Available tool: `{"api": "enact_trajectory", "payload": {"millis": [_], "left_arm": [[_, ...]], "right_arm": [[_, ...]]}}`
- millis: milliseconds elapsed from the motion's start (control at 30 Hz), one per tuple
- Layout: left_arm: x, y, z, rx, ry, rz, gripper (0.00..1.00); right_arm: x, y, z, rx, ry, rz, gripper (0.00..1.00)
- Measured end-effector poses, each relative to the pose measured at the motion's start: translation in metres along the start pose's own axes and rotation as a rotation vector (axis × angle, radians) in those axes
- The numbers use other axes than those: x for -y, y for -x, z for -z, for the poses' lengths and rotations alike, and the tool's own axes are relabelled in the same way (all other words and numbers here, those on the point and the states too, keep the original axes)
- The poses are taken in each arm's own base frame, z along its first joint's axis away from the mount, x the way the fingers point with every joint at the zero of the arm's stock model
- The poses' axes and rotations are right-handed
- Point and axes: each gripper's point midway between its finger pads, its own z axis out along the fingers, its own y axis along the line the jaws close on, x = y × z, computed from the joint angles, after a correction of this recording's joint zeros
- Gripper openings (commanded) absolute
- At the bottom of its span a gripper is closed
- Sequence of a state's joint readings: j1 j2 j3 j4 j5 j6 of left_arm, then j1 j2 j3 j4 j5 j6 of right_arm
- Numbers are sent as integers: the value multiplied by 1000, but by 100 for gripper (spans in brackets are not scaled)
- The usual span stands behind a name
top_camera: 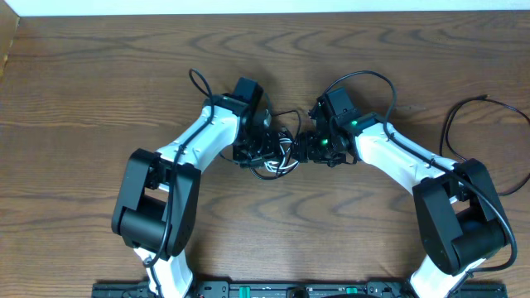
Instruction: Untangle cables
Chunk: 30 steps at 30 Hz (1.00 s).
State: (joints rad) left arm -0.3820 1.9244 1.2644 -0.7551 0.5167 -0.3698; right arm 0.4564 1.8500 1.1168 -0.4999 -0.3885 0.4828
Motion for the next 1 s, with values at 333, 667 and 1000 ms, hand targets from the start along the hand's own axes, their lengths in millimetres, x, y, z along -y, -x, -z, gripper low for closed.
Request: {"api": "enact_trajectory", "payload": {"millis": [333,667,1000], "left_arm": [[13,-16,-10,-37,13,-46,56],[9,-23,-11,-65,26,-83,31],[-5,-17,-10,-36,105,-162,44]], "right_arm": [[0,0,0,0,0,0,60],[0,0,0,0,0,0,60],[-20,-6,4,-40,134,120,55]]}}
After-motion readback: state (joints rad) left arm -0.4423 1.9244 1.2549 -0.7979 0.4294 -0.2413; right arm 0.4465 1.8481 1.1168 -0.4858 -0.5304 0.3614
